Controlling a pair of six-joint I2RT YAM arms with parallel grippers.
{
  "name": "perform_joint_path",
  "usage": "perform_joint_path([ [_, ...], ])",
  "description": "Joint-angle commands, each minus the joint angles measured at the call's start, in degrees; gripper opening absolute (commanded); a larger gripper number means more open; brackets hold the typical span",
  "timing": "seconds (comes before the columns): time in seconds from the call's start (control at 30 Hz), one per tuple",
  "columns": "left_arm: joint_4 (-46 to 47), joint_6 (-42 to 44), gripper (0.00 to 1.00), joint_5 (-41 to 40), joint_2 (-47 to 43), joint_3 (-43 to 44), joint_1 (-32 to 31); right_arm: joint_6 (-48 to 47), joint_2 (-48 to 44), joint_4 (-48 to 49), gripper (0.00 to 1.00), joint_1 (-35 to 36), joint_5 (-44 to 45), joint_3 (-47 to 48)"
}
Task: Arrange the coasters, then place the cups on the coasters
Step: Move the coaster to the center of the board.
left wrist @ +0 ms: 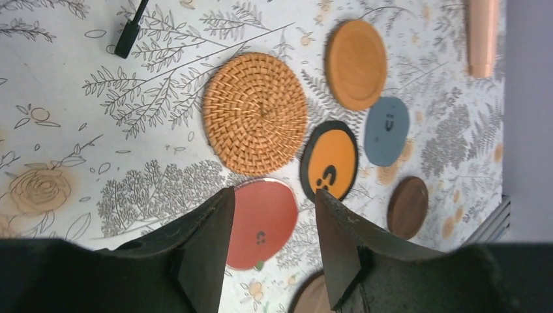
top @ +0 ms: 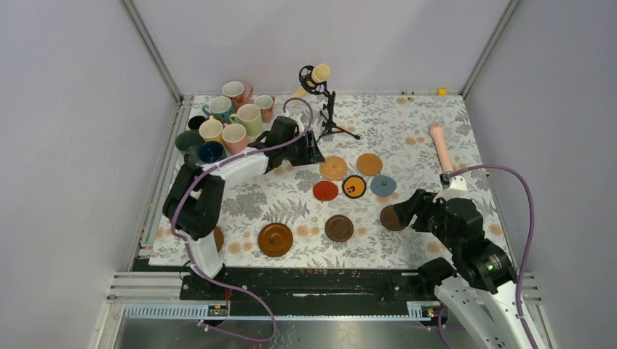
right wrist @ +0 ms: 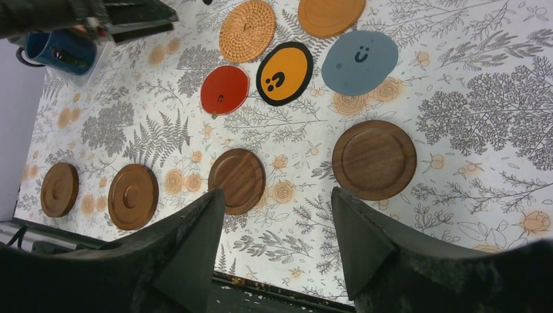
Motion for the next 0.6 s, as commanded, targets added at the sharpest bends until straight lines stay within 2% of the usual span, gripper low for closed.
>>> perform_joint_path([
  [0.0,-4.98,1.85,0.5,0.16,-8.09,-0.46,-0.26,2.31,-0.28,1.33,0.7,0.37,2.31,-0.82],
  [0.1,-12.54,2.37,0.5,-1.9,-12.65,0.94,-0.39,6.63,0.47,0.02,0.7,0.36,5.66,-1.33],
  [0.23,-18.71,3.72,0.52,-0.11,-21.3,0.85,-0.66,11.45,2.71,-0.85,0.69,0.36,8.47,-2.34],
  [0.37,-26.16,8.41,0.55,-1.39,-30.25,0.92,-0.74,18.68,6.05,-0.15,0.7,0.38,11.91,-4.18],
  [0.57,-31.77,15.86,0.59,-6.63,-42.34,-2.28,-0.7,26.32,14.71,4.02,0.7,0.36,14.6,-8.09],
])
